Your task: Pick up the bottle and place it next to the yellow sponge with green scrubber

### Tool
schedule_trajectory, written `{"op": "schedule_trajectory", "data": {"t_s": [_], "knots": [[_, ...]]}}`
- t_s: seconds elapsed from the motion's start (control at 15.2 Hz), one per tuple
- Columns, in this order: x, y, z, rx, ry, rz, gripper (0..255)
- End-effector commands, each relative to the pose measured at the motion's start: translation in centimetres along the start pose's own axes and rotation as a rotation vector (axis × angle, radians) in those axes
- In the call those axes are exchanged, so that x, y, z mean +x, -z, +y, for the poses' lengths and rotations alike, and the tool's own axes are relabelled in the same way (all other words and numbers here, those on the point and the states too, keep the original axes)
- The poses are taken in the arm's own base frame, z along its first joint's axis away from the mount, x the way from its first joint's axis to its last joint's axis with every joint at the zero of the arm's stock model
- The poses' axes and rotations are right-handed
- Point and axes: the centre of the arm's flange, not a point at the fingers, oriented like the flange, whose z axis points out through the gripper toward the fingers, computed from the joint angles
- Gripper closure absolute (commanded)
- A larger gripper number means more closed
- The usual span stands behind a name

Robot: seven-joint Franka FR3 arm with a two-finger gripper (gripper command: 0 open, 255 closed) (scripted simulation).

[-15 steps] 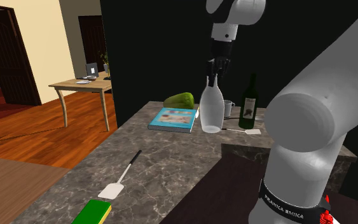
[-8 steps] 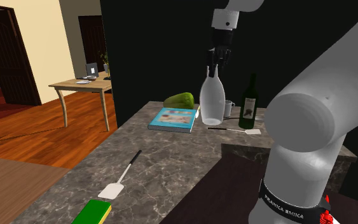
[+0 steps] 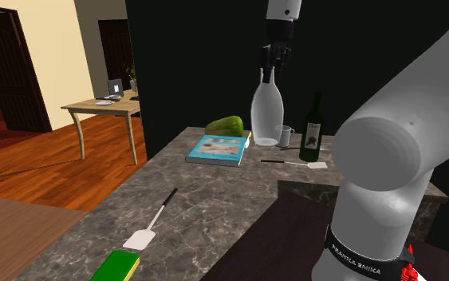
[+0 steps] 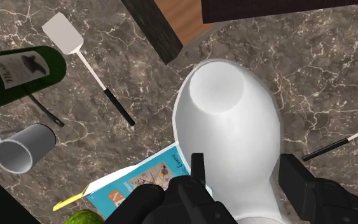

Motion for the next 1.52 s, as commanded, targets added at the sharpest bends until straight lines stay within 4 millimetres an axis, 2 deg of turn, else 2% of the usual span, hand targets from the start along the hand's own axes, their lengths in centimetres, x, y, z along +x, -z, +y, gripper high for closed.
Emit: {"op": "schedule_trajectory", "data": {"t_s": [0.0, 1.45], "knots": [[0.1, 1.1, 0.0, 0.000, 0.000, 0.000, 255], [1.5, 12.6, 0.0, 0.000, 0.000, 0.000, 255]]}}
